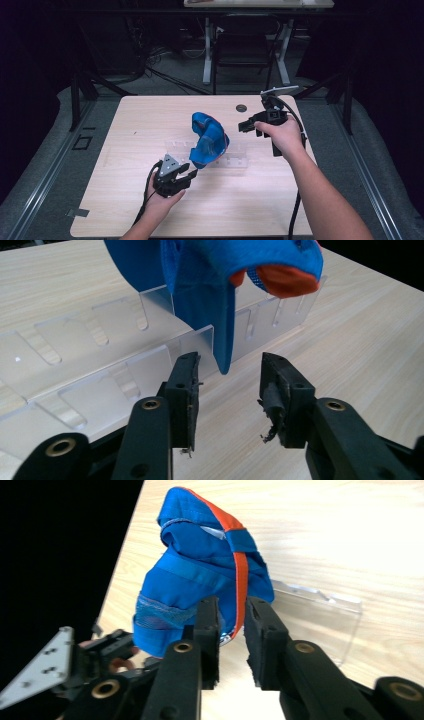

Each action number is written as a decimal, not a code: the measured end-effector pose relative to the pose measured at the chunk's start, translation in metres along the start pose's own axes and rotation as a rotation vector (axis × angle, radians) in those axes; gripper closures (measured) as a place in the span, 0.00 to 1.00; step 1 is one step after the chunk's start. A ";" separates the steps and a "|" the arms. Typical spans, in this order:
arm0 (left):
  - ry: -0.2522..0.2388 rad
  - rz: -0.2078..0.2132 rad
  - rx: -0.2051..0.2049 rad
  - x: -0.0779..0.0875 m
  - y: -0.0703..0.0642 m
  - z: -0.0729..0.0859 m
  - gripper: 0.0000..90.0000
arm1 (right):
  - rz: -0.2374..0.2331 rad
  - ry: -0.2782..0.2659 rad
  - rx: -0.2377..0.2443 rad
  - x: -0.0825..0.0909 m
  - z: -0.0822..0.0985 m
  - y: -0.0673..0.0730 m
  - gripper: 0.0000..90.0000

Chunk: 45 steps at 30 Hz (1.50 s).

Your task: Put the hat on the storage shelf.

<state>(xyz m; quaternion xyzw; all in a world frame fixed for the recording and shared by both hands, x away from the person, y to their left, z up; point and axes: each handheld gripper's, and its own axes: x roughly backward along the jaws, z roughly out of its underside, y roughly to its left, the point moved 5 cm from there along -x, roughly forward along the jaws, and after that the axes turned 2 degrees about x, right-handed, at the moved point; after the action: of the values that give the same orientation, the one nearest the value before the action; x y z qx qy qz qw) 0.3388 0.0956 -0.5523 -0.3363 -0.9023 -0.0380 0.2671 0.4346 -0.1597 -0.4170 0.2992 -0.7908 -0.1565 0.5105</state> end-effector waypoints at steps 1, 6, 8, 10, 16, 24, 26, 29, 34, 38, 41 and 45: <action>0.000 -0.001 0.000 0.001 0.001 0.001 0.65 | 0.013 -0.003 0.006 0.000 0.001 0.000 0.82; 0.003 -0.009 0.002 0.008 0.007 0.004 0.61 | 0.034 -0.003 0.018 0.003 0.005 -0.003 0.77; 0.009 -0.009 0.006 0.011 0.010 0.007 0.60 | 0.037 -0.009 0.021 0.004 0.008 -0.005 0.75; 0.024 -0.009 0.011 0.013 0.012 0.010 0.58 | 0.051 -0.008 0.028 0.005 0.011 -0.006 0.74; 0.038 -0.018 0.012 0.025 0.021 0.017 0.56 | 0.106 0.002 0.036 0.011 0.023 -0.011 0.74; 0.053 -0.029 0.040 0.048 0.036 0.029 0.53 | 0.139 -0.012 0.071 0.021 0.045 -0.012 0.72; 0.050 -0.035 0.052 0.053 0.040 0.032 0.53 | 0.148 -0.021 0.092 0.023 0.053 -0.012 0.72; 0.050 -0.046 0.062 0.061 0.046 0.037 0.53 | 0.160 -0.006 0.101 0.025 0.067 -0.012 0.72; 0.050 -0.075 0.093 0.070 0.061 0.047 0.52 | 0.154 -0.014 0.097 0.026 0.089 -0.018 0.73; 0.052 -0.090 0.120 0.073 0.071 0.055 0.52 | 0.180 -0.022 0.094 0.025 0.104 -0.027 0.73; 0.047 -0.104 0.131 0.072 0.077 0.058 0.52 | 0.173 -0.023 0.090 0.021 0.116 -0.034 0.73; 0.041 -0.109 0.143 0.071 0.081 0.059 0.52 | 0.175 -0.027 0.078 0.014 0.130 -0.044 0.73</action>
<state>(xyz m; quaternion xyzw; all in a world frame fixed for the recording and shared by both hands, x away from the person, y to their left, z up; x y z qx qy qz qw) 0.3176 0.2144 -0.5758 -0.2659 -0.9140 0.0051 0.3062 0.3270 -0.2096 -0.4875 0.2465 -0.8262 -0.0843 0.4995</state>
